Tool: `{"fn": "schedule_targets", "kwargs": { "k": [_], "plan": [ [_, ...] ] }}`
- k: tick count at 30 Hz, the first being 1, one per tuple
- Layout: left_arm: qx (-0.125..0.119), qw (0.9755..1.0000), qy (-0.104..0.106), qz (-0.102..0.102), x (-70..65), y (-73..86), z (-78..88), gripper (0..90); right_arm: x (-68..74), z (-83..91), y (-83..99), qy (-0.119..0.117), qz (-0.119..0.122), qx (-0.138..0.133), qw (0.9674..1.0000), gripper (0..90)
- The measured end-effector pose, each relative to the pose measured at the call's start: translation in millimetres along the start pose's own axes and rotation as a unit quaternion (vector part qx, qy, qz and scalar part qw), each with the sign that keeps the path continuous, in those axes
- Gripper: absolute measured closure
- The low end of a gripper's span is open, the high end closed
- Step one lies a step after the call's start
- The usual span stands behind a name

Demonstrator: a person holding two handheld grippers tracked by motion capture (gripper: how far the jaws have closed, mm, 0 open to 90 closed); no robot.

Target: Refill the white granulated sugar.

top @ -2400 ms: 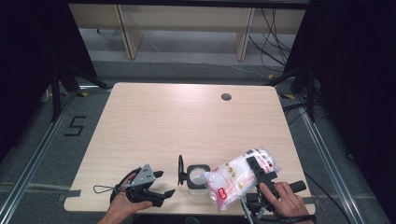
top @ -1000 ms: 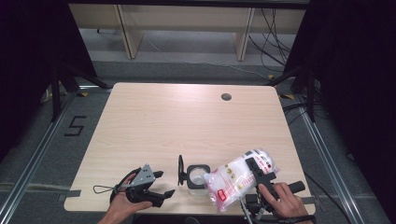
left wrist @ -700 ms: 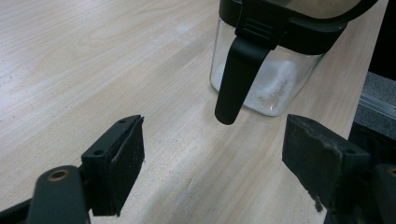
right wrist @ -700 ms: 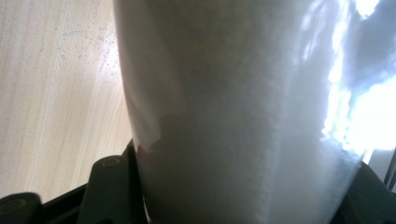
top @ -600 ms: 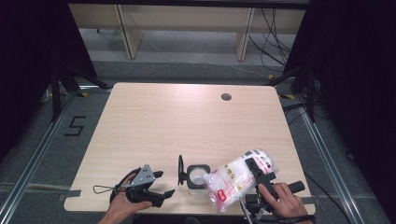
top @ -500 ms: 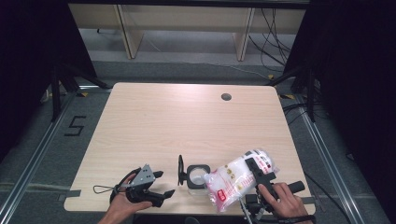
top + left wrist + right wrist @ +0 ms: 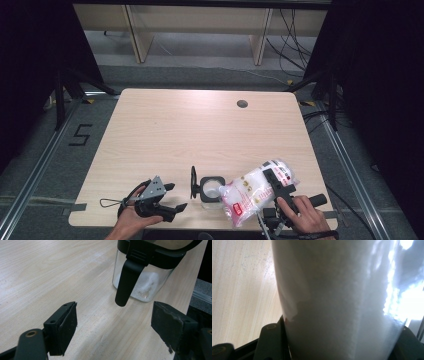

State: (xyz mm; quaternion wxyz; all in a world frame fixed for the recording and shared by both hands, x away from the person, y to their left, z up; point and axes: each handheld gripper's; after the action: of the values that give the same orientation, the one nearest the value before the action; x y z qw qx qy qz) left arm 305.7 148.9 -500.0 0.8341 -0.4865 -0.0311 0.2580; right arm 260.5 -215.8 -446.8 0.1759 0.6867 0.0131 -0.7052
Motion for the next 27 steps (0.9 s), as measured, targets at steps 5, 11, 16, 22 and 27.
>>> {"fn": "schedule_targets", "kwargs": {
  "k": [5,11,16,22,27],
  "plan": [
    [-0.001,1.0,0.0,0.0,0.0,0.1,0.1,20.5,1.4,-1.0,0.8,0.006,-0.004,-0.007,0.9999,42.6],
    [-0.001,1.0,-0.001,-0.001,0.0,0.0,0.4,20.5,1.6,-1.1,1.1,0.009,-0.011,-0.009,0.9999,42.6],
    [0.0,1.0,-0.002,-0.007,0.5,-0.2,0.6,20.5,-0.7,0.5,0.0,-0.002,-0.001,0.003,1.0,42.6],
    [-0.002,1.0,-0.001,0.002,-0.2,0.2,0.3,20.5,-1.7,0.1,0.4,0.001,0.001,-0.003,1.0,42.6],
    [0.0,1.0,-0.002,0.0,0.1,0.1,0.8,20.5,3.4,0.6,1.9,-0.006,-0.031,0.006,0.9995,42.6]
  ]
}}
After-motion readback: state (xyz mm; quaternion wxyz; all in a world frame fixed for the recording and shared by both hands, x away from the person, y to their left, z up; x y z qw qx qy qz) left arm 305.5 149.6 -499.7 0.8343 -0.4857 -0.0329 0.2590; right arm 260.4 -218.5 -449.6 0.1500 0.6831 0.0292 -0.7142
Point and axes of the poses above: each handheld gripper's, and its own axes: z roughly backward along the jaws, y roughly out of its underside, x roughly to its left, and after that the axes turned 9 degrees about y, right-handed
